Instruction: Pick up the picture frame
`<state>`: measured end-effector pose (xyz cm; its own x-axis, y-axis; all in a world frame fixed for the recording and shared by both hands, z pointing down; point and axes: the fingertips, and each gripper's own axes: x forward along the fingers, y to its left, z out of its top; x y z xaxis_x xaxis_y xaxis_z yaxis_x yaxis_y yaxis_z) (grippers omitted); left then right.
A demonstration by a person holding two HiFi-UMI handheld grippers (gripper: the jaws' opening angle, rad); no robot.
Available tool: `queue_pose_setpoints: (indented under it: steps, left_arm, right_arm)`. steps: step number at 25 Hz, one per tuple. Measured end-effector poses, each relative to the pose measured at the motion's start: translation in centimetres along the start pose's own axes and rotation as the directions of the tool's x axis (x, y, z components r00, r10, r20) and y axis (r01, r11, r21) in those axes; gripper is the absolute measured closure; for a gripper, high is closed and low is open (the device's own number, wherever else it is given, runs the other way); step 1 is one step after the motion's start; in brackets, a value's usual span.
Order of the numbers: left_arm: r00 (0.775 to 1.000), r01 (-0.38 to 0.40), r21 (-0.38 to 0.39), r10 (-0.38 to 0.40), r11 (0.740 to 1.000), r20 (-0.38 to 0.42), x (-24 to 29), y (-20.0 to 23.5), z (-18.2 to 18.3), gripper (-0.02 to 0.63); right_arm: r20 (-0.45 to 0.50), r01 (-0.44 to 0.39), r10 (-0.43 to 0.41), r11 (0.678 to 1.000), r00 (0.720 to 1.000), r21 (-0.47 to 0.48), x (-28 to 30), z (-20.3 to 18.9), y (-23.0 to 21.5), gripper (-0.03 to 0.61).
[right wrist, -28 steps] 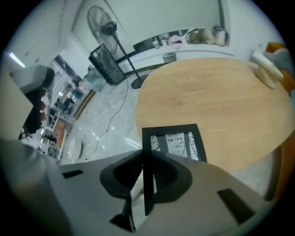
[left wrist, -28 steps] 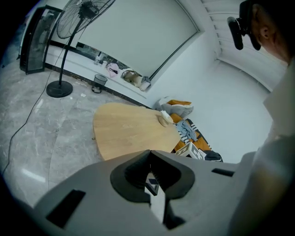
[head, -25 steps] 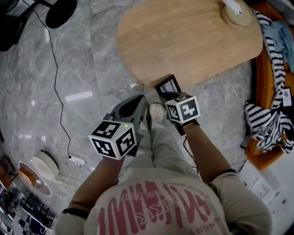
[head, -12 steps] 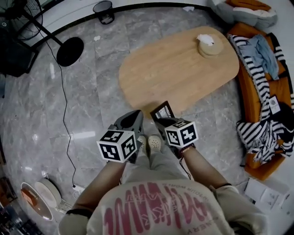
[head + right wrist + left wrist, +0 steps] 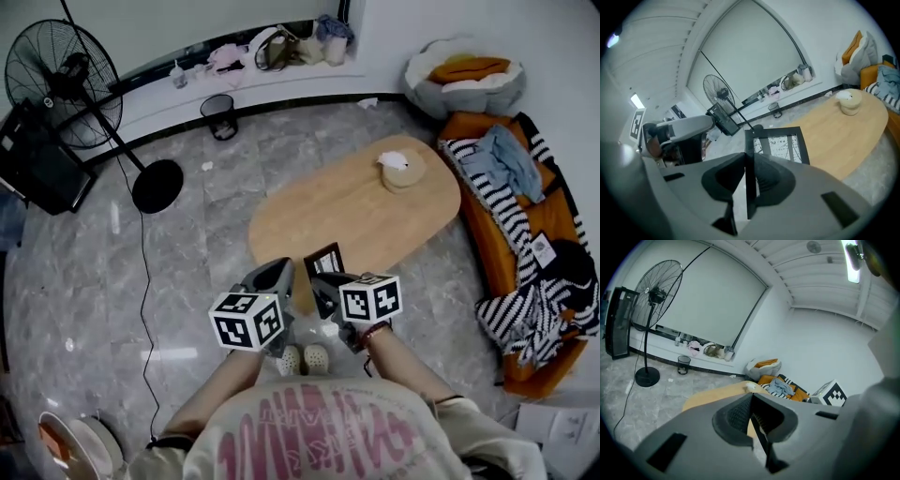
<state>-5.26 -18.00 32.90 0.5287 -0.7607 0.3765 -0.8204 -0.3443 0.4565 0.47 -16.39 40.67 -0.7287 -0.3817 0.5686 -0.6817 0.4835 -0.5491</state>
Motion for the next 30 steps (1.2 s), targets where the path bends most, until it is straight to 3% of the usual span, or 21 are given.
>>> queue_pose_setpoints:
  steps: [5,10,18,30]
  left_arm:
    - [0.997,0.023,0.015,-0.024,1.0,0.078,-1.0,-1.7,4.1,0.609]
    - [0.986,0.042,0.063,-0.052,0.997,0.16,-2.1,-3.0,8.4,0.609]
    - [0.96,0.052,0.092,-0.075,0.994,0.268,-3.6,-4.7,14.2,0.609]
    - [0.92,0.073,0.207,-0.146,0.976,0.364,-6.6,-7.3,19.4,0.609]
  right_arm:
    - [0.095,-0.011,0.012,1.0,0.995,-0.009,-2.1,4.2,2.0,0.512]
    - [0.229,-0.024,0.034,0.999,0.973,-0.049,-5.0,9.6,4.1,0.512]
    - [0.383,-0.034,0.091,0.988,0.919,-0.152,-10.3,16.4,8.4,0.512]
    - [0.522,-0.022,0.168,0.962,0.837,-0.274,-15.6,21.5,13.3,0.511]
